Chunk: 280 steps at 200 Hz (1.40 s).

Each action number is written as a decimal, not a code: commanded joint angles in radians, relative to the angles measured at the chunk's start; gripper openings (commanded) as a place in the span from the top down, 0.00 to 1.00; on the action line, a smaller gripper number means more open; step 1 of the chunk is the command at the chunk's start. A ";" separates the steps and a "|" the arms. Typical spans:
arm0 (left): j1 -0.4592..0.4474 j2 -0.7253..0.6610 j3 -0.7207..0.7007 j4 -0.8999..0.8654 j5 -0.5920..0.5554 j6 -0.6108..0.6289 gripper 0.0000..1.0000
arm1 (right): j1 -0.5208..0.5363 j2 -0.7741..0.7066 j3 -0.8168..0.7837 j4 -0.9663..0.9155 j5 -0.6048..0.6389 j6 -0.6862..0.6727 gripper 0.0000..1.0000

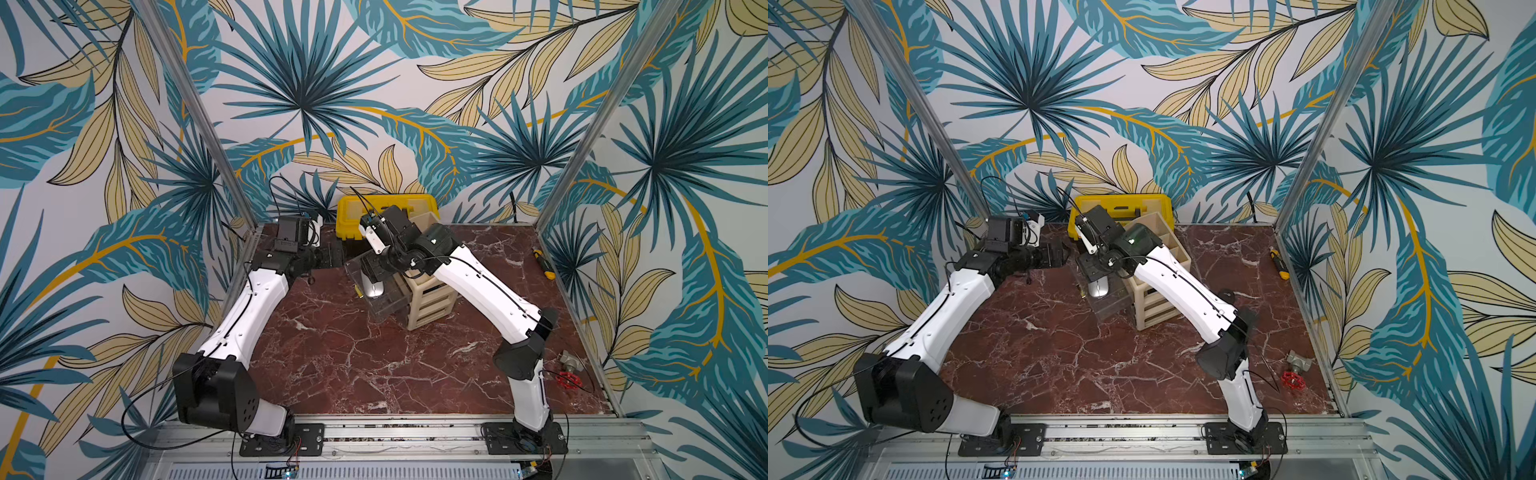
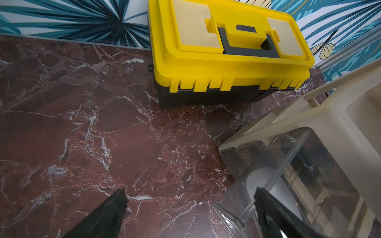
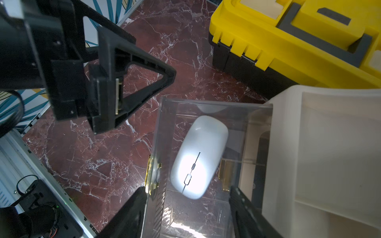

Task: Take the mice out of the drawer
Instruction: Pick up the mouse from the drawer.

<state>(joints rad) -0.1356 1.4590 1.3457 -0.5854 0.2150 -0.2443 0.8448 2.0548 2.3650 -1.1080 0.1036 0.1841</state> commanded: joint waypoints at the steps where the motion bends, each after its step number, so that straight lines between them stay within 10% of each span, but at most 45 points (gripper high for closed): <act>1: 0.007 -0.015 -0.025 0.045 0.034 -0.018 0.00 | 0.006 0.044 -0.024 0.031 0.012 0.043 0.34; 280: 0.007 0.083 -0.103 0.176 0.134 -0.086 0.00 | 0.008 0.236 0.010 -0.040 0.153 0.213 0.28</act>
<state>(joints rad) -0.1356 1.5429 1.2694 -0.4332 0.3325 -0.3267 0.8471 2.2631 2.3680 -1.1000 0.2394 0.3790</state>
